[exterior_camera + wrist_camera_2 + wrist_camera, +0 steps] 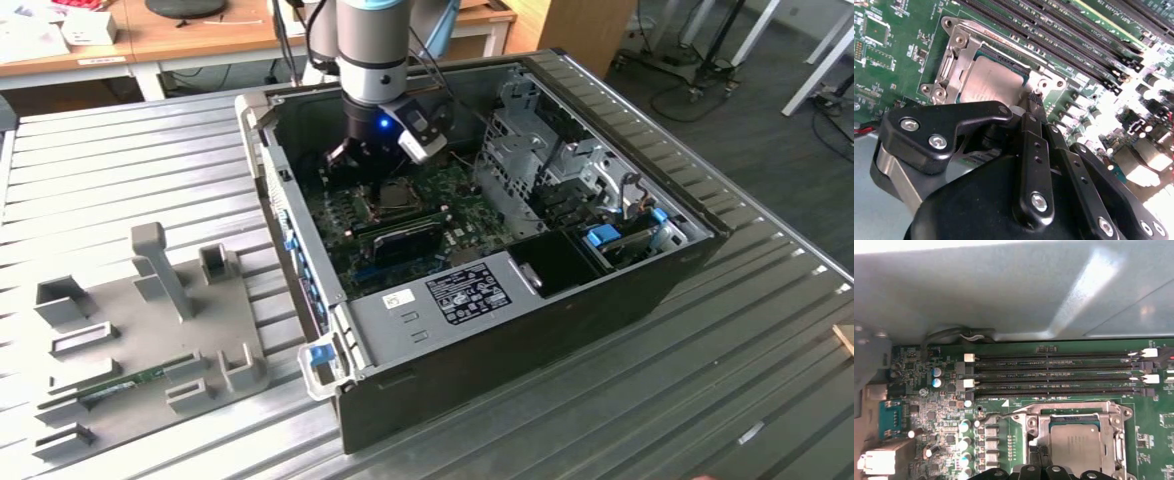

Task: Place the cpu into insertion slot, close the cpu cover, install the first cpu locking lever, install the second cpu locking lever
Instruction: 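Close the cpu cover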

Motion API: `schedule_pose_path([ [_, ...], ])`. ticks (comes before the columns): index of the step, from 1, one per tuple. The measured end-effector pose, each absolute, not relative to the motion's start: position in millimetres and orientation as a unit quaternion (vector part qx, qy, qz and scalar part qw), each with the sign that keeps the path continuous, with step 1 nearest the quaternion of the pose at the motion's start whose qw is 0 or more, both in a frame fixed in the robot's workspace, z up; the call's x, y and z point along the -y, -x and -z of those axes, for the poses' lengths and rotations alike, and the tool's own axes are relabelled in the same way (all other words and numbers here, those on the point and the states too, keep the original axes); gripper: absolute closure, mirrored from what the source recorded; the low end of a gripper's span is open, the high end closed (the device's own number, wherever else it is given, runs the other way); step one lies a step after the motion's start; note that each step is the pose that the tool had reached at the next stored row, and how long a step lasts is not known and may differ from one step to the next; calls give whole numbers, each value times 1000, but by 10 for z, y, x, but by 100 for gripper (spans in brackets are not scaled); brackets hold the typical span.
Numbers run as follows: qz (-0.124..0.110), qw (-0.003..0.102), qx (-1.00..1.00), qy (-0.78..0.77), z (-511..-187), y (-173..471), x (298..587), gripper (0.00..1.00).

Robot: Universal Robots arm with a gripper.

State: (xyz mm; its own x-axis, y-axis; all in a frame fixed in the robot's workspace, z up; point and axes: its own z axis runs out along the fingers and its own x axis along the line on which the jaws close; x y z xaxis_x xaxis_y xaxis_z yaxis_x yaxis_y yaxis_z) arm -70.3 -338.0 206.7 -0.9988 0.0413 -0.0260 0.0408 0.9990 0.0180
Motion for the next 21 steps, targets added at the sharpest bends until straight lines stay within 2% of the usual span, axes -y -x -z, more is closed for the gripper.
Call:
schedule_pose_path([
  [7, -9, 14, -1000, -20, -2145, 705, 3380, 89],
  [21, -9, 15, -1000, -21, -2001, 710, 3380, 89],
])
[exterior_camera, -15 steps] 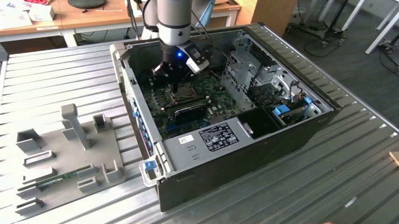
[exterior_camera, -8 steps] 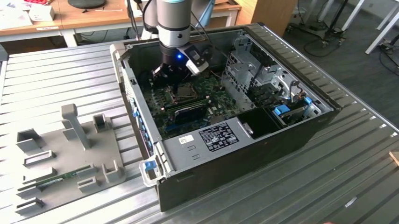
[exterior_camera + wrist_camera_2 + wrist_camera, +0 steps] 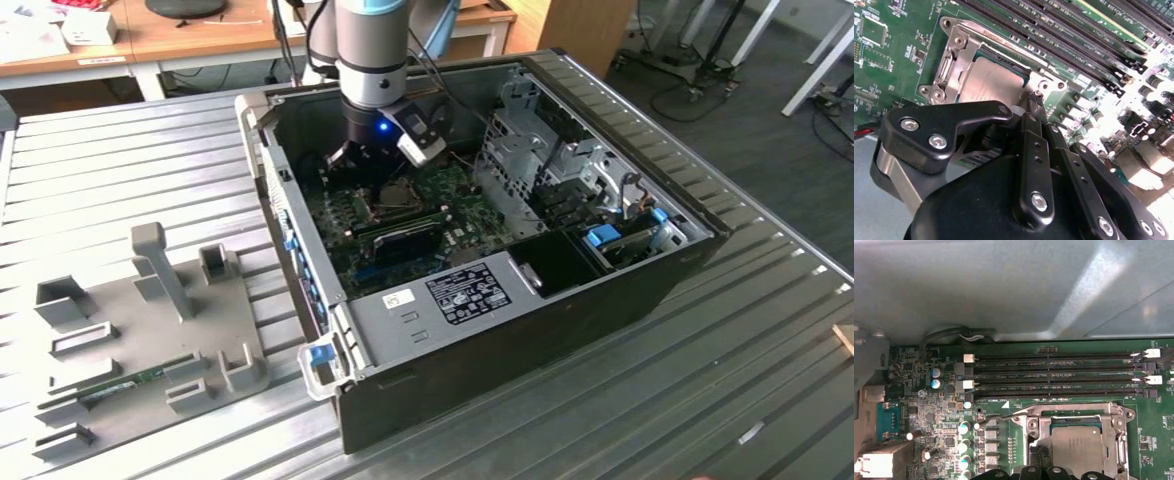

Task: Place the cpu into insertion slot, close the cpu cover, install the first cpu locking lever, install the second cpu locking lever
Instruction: 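Close the cpu cover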

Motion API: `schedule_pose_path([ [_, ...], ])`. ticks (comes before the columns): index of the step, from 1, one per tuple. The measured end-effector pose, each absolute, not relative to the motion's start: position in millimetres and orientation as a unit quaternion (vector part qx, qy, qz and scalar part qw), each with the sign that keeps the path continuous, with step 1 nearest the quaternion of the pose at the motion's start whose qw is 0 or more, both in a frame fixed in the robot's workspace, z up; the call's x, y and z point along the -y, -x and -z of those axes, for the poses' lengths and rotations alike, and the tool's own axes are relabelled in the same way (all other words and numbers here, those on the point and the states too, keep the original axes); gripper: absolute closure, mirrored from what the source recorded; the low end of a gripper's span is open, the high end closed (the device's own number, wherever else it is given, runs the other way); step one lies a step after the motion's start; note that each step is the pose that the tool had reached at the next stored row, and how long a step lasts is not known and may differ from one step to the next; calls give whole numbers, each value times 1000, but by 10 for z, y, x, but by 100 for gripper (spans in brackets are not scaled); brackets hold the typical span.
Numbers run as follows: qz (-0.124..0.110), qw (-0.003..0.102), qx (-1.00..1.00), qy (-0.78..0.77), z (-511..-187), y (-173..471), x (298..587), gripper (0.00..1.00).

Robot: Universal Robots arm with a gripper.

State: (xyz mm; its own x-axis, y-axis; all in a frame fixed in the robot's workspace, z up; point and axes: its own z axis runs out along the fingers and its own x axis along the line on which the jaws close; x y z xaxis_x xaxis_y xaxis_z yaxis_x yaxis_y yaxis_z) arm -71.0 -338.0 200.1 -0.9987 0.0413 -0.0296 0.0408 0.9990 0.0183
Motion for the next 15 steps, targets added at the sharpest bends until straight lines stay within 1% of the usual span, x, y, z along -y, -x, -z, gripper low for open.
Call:
schedule_pose_path([
  [15, -9, 15, -1000, -20, -2007, 708, 3378, 89],
])
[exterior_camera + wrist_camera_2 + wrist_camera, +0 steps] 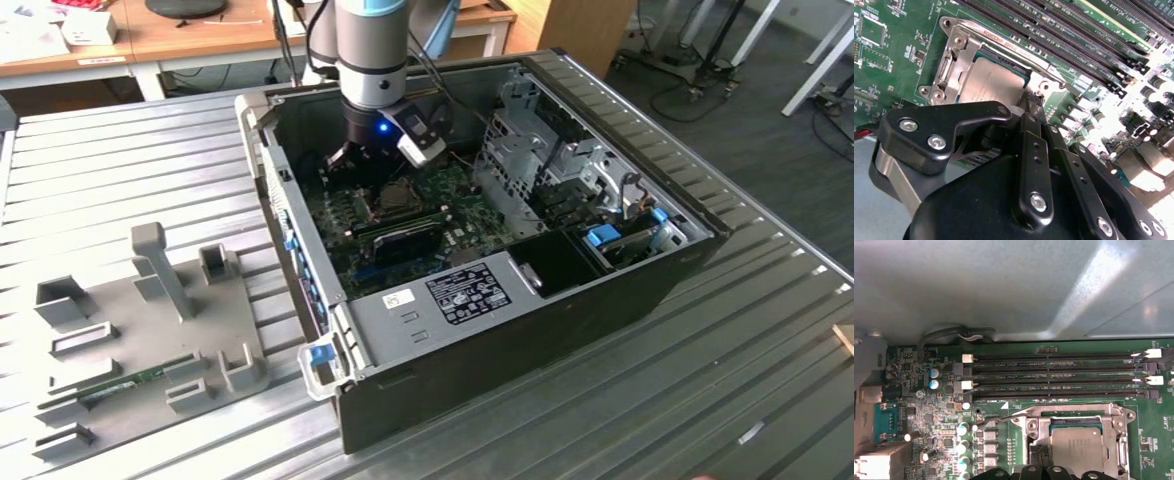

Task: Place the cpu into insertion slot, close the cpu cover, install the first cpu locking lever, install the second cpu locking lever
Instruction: 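Close the cpu cover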

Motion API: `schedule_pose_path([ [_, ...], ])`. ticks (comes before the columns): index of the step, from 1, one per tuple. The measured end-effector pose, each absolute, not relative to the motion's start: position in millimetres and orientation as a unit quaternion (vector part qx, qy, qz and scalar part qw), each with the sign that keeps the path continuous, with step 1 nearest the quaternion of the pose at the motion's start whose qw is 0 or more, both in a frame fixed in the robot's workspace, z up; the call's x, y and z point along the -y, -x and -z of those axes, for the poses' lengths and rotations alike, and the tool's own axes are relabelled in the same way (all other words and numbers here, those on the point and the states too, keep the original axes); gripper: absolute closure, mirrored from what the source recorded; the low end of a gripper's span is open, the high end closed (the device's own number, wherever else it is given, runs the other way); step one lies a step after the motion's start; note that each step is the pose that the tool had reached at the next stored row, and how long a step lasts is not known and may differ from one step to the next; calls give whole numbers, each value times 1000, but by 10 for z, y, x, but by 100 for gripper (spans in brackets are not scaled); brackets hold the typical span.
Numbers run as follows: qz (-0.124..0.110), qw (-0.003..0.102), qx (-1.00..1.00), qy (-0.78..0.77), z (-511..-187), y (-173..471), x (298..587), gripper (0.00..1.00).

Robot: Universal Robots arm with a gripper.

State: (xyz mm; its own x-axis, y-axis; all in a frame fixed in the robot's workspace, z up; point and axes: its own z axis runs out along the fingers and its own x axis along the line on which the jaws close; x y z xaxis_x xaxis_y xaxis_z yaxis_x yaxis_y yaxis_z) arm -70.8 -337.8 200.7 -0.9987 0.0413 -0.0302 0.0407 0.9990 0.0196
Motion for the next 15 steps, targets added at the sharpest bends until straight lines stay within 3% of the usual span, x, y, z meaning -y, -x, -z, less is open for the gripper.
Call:
schedule_pose_path([
  [15, -9, 15, -1000, -21, -2185, 710, 3380, 89],
])
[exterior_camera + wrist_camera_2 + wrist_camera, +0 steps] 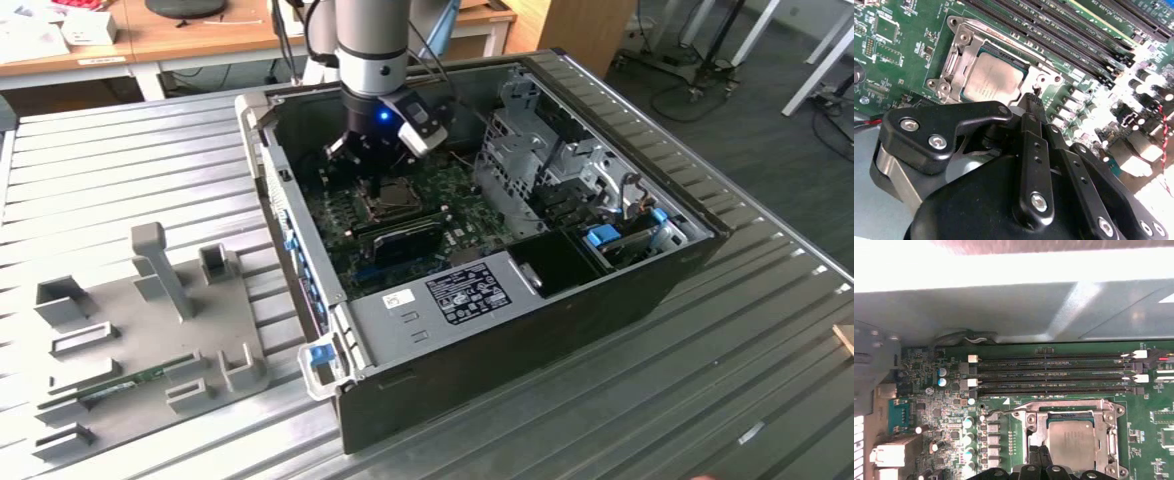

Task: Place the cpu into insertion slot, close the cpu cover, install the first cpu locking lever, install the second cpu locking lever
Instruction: 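Close the cpu cover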

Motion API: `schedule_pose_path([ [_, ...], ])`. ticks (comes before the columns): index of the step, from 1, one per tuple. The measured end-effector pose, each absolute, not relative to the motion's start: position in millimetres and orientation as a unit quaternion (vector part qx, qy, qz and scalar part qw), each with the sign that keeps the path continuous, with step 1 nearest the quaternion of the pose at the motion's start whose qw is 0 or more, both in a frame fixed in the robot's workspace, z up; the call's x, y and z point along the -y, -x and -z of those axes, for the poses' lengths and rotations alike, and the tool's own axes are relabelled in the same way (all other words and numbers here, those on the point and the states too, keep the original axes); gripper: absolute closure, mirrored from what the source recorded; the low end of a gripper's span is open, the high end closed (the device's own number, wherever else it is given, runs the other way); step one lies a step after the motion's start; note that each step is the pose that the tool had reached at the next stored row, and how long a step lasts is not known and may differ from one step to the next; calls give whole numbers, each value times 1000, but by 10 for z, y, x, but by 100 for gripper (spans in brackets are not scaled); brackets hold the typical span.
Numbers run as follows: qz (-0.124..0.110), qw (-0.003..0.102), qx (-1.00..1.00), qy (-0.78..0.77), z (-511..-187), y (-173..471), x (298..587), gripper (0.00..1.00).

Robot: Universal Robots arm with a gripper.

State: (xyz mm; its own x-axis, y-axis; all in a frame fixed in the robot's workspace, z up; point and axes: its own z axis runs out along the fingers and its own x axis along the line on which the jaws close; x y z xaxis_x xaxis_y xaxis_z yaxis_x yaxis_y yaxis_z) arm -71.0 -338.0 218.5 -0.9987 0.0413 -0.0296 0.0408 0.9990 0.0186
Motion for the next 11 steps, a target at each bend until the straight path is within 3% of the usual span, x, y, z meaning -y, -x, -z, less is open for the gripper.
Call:
schedule_pose_path([
  [11, -9, 15, -1000, -20, -2189, 587, 3380, 89],
])
